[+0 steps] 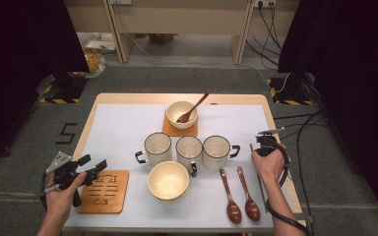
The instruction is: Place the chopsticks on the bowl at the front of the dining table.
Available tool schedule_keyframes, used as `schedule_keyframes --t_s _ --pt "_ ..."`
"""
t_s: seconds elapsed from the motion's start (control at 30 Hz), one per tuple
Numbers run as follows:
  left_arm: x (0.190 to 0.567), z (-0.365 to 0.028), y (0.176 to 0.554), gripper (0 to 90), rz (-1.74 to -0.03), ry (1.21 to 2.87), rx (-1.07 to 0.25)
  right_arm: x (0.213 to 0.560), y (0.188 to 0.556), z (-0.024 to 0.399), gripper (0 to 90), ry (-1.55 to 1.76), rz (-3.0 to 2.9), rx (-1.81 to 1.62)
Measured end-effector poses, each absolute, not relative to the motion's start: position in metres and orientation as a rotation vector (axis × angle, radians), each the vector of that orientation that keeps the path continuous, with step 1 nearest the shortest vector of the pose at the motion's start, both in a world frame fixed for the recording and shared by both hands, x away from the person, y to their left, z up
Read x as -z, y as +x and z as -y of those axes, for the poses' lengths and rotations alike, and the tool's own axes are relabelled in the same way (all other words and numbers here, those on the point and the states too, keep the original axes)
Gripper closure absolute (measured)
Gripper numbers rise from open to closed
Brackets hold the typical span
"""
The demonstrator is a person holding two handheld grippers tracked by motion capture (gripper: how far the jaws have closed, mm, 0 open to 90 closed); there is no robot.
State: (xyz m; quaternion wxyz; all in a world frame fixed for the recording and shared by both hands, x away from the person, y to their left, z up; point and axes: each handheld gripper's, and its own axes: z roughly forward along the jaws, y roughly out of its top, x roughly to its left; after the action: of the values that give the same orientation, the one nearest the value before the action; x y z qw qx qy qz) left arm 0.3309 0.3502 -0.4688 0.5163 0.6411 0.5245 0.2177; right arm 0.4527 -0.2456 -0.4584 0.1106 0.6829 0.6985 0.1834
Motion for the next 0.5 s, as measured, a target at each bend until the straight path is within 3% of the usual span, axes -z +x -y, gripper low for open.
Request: schedule_keyframes --t_s 0.23,0.33,0.5 --pt "0.4686 -0.3502 0.3308 19.4 -1.258 1.539 -0.522 0.4587 0.4583 0.2443 83.8 2.005 -2.05 -0.543" --pt "0.4685 -0.3501 0.3307 19.5 -1.257 1.539 -0.521 0.4578 0.457 0.2438 77.2 2.001 -2.038 -0.563" --pt "0.468 -0.3497 0.3303 19.4 -1.256 1.539 -0.523 0.4489 0.4488 0.243 73.4 1.984 -2.027 -0.592"
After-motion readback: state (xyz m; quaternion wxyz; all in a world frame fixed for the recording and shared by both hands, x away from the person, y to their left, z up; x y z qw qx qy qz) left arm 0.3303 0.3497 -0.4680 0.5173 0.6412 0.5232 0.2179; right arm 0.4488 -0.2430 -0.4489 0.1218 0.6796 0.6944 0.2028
